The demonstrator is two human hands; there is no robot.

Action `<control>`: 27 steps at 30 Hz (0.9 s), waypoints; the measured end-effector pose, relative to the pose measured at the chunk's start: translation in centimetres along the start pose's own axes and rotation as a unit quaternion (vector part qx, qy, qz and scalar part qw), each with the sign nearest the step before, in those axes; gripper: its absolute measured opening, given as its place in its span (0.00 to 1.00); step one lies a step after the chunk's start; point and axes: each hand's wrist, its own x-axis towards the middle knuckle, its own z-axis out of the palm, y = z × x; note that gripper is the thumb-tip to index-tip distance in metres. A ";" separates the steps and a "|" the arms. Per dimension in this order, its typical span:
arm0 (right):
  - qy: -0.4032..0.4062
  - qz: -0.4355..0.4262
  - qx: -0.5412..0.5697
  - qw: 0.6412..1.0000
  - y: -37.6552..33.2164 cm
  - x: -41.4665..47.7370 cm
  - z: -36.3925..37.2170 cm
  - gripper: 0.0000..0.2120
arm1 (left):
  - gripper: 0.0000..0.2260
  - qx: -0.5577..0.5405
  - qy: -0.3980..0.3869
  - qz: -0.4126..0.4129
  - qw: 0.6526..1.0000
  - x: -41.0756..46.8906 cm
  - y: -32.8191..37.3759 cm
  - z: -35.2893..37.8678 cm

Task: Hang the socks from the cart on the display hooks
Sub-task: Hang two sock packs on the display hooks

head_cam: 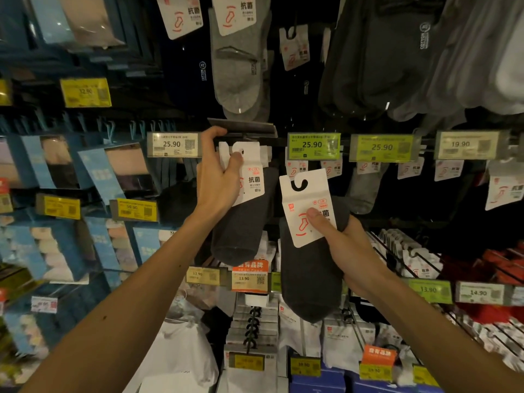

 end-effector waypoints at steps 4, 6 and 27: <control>-0.006 0.000 0.000 1.000 -0.1 -0.1 -0.2 0.06 | 0.17 0.028 -0.003 0.010 1.000 0.2 -0.4 0.4; -0.004 -0.002 -0.003 1.000 -0.1 -0.1 -0.4 0.06 | 0.18 0.047 -0.004 0.019 0.999 0.2 -0.8 0.5; -0.023 -0.071 -0.071 0.995 1.7 4.1 3.6 0.11 | 0.22 0.117 -0.112 -0.011 0.987 -0.3 1.2 -3.0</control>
